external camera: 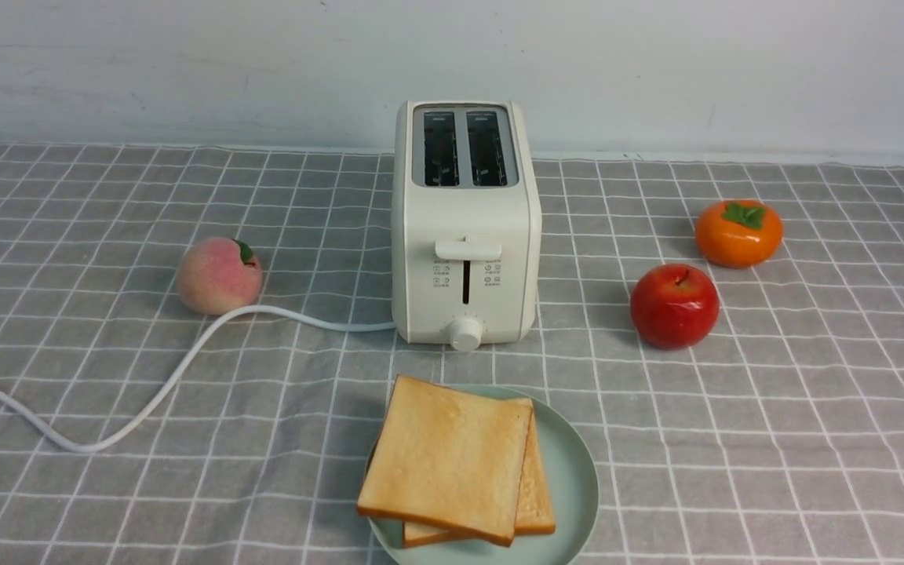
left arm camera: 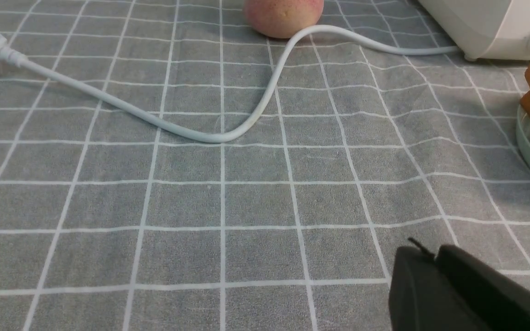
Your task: Take toasted bread from bread machine on grey coffee table place on plate.
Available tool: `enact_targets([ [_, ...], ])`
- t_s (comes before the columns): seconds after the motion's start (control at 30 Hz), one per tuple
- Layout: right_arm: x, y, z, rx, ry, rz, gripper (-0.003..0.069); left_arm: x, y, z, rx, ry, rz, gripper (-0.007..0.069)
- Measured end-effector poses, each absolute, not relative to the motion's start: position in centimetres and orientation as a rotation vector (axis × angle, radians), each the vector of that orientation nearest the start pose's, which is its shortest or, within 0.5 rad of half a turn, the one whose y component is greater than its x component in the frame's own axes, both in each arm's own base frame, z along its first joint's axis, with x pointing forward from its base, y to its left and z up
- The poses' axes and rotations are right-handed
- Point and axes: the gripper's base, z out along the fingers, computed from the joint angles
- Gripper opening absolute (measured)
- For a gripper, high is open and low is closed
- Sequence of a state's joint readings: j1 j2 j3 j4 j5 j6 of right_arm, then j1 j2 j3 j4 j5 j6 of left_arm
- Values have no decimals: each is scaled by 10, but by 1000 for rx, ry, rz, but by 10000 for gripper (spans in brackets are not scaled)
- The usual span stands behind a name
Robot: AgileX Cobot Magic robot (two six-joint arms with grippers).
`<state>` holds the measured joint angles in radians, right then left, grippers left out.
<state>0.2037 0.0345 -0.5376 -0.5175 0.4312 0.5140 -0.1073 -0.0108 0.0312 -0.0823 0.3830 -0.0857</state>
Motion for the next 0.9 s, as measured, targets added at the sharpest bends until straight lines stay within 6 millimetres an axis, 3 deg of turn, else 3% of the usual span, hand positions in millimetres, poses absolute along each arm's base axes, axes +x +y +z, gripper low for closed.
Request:
enact_targets([
  [0.5,6,-18,348,65,1366,73,112,52,-8,169,-31,1892,-213,57],
  [0.63,7,-10,345,74,1397,213,118,52,-8,169,-32,1892,-214,62],
  [0.9,16,3,328,-40,1423,282,124,52,-8,169,-33,1894,-215,74],
])
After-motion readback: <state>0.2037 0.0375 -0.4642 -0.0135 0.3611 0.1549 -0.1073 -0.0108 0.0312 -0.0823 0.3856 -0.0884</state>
